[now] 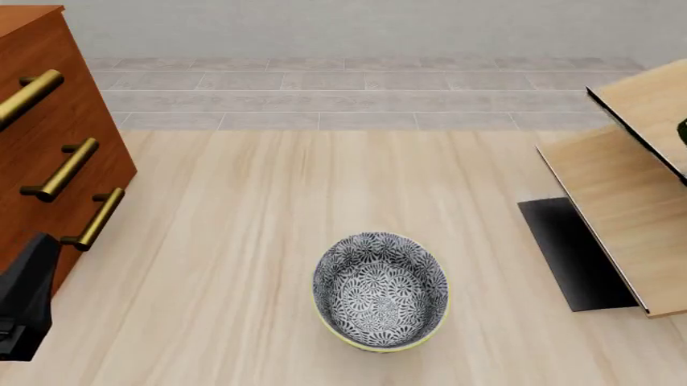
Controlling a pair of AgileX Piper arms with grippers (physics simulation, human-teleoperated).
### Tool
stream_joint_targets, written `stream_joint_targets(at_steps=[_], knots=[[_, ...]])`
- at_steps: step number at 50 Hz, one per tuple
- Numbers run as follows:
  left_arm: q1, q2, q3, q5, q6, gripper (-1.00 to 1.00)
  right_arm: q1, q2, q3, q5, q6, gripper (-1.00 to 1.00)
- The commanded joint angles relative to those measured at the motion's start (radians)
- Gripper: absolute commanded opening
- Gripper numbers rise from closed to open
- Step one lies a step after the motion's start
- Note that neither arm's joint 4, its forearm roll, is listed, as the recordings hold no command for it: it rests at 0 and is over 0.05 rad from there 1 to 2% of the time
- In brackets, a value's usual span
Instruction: Put the wine bottle on the wine rack.
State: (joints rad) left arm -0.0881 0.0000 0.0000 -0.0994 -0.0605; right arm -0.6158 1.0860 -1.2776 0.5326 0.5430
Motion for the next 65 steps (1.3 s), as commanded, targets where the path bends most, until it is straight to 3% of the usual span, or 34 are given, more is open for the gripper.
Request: stream_joint_targets(at_steps=[1, 33, 46, 65], knots=[[0.001, 0.000, 0.000, 0.001, 0.001, 1.00, -0.041, 0.028, -0.002, -0.026, -0.011, -1.00], [0.004, 0.000, 0.000, 0.005, -0.001, 1.00, -0.035, 0.055, 0.139, -0.122, -0.012, -1.00], [0.007, 0.000, 0.000, 0.006, 0.001, 1.00, -0.080, 0.138, 0.198, -0.216, -0.013, -1.00], [0.014, 0.000, 0.000, 0.006, 0.002, 1.00, -0.127, 0.216, 0.208, -0.273, -0.033, -1.00]])
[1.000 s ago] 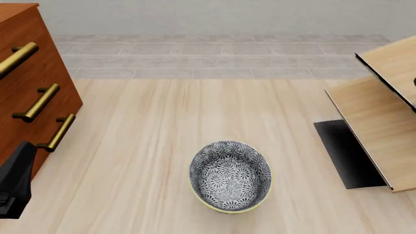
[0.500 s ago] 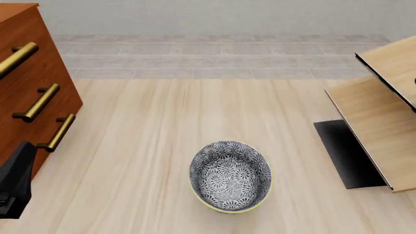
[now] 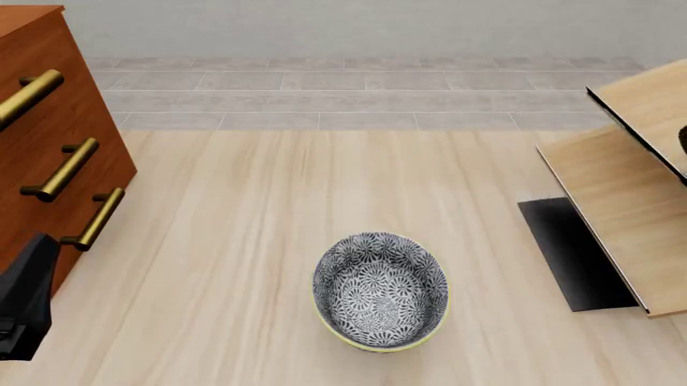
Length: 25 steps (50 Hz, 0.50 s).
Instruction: Put the wine bottle on the wine rack.
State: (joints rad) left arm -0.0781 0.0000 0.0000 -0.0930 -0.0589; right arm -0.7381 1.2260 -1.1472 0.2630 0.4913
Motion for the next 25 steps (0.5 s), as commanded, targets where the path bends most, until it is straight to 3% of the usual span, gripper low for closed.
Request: stream_joint_targets(at_steps=[1, 25], knots=[[0.005, 0.000, 0.000, 0.000, -0.001, 1.00, -0.005, 0.077, 0.078, -0.003, 0.018, -1.00], [0.014, 0.000, 0.000, 0.005, -0.001, 1.00, -0.024, 0.139, 0.085, -0.048, 0.009, -1.00]])
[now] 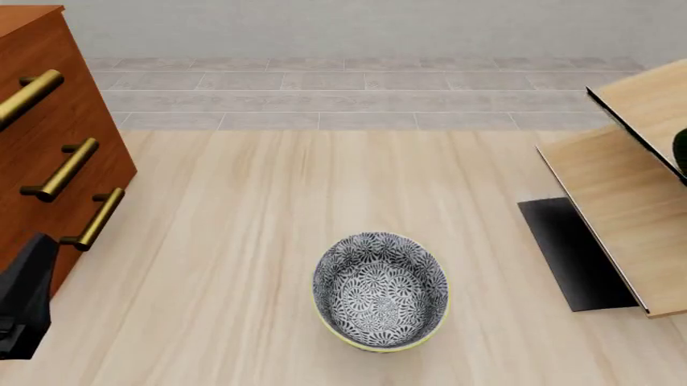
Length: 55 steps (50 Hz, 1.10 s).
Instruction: Put the wine bottle on the wine rack.
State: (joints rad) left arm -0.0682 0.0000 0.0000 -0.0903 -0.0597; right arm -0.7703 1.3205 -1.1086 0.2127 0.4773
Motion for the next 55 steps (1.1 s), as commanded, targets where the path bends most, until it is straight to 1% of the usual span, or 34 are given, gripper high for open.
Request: stream_joint_targets(at_steps=[1, 9, 15, 29, 30, 31, 32, 39, 55], knots=[[0.005, 0.000, 0.000, 0.002, 0.000, 1.00, 0.008, 0.046, 0.046, 0.001, 0.023, -1.00], [0.008, 0.000, 0.000, 0.004, 0.001, 1.00, 0.006, 0.066, 0.056, -0.020, 0.019, -1.00], [0.011, 0.000, 0.000, 0.004, 0.001, 1.00, 0.017, 0.064, 0.061, -0.023, 0.026, -1.00], [0.008, 0.000, 0.000, 0.005, -0.001, 1.00, 0.037, 0.043, 0.073, -0.026, 0.058, -1.00], [0.008, 0.000, 0.000, 0.003, 0.001, 1.00, 0.039, 0.042, 0.072, -0.024, 0.058, 1.00], [0.008, 0.000, 0.000, 0.002, 0.001, 1.00, 0.053, 0.037, 0.078, -0.028, 0.069, 1.00], [0.010, 0.000, 0.000, 0.002, -0.001, 1.00, 0.048, 0.039, 0.070, -0.020, 0.059, 1.00], [0.010, 0.000, 0.000, 0.002, 0.001, 1.00, 0.062, 0.031, 0.072, -0.018, 0.064, 1.00], [0.010, 0.000, 0.000, 0.001, -0.001, 1.00, 0.062, 0.016, 0.055, 0.001, 0.070, 1.00]])
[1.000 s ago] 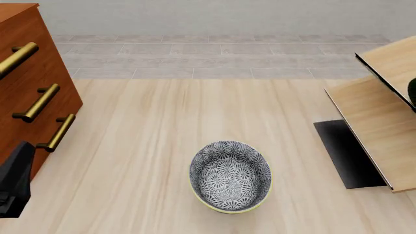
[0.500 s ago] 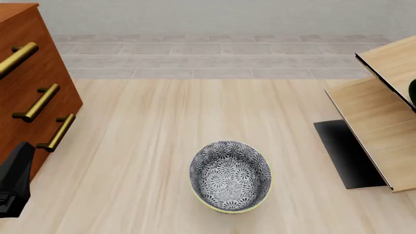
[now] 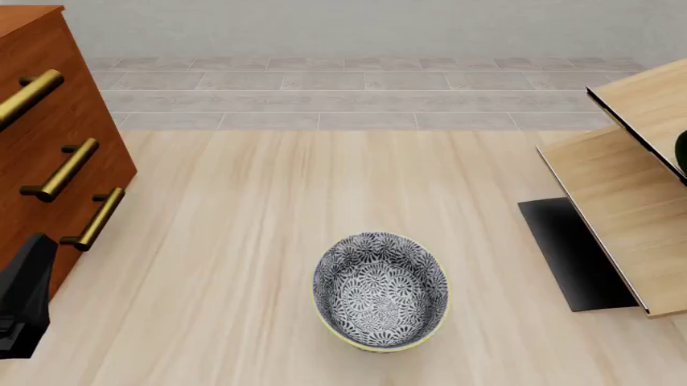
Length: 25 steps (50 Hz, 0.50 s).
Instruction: Put the wine bottle on the wine rack.
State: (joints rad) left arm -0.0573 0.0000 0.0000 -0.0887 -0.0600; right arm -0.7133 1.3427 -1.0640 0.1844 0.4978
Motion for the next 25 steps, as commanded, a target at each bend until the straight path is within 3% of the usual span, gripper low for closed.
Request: stream_joint_targets(at_steps=[1, 25], knots=[[-0.001, 0.000, 0.000, -0.001, -0.001, 1.00, 0.006, -0.011, 0.009, 0.032, 0.050, 1.00], [-0.009, 0.000, 0.000, -0.011, -0.003, 1.00, 0.024, -0.106, -0.013, 0.095, 0.071, 1.00]])
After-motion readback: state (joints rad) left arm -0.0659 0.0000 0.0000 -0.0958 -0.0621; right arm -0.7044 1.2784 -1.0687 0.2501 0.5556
